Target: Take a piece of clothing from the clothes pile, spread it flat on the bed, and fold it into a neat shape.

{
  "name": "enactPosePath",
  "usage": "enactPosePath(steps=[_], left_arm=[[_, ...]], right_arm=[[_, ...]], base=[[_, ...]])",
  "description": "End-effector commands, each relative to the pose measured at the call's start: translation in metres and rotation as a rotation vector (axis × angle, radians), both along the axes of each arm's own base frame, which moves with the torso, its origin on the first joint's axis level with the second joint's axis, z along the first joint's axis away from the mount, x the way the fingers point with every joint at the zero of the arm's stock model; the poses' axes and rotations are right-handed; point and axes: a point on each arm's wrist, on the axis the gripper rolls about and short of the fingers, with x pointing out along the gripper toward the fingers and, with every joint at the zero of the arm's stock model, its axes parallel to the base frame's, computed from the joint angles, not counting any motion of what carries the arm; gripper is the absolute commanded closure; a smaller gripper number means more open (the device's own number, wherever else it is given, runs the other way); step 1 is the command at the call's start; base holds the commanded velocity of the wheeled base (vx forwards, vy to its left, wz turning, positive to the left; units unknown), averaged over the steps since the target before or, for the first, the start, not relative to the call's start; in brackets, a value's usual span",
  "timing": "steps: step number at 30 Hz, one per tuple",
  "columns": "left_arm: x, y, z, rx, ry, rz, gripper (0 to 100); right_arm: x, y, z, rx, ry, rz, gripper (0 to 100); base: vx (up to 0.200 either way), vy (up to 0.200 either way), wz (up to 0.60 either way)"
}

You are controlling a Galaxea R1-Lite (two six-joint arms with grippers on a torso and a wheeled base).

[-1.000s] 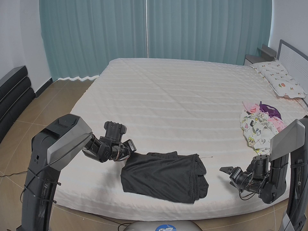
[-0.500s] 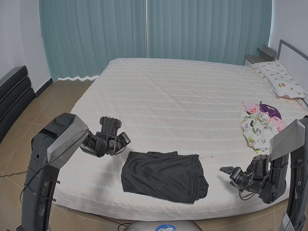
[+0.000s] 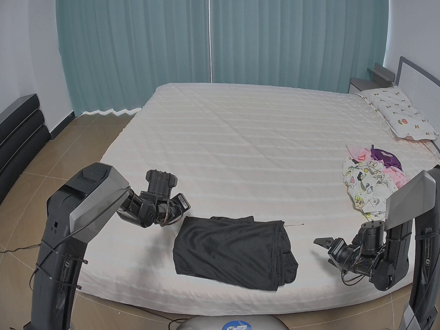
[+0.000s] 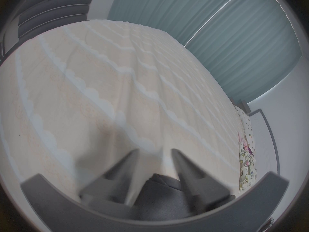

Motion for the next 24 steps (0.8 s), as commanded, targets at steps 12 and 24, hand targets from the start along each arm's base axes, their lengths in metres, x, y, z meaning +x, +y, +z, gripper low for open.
enactPosePath(steps=[12,24], left_arm=[[-0.015,-0.02,-0.008,-0.007,0.042,-0.097,0],[-0.012,-0.015,-0.011,0.025,0.026,-0.073,100]], right_arm=[[0.0,0.002,-0.001,-0.002,-0.008,0.007,0],[0.009,0.005,0.002,0.004,-0.051,0.016,0]], base=[[0.0,0.0,0.0],[0.0,0.0,0.0]])
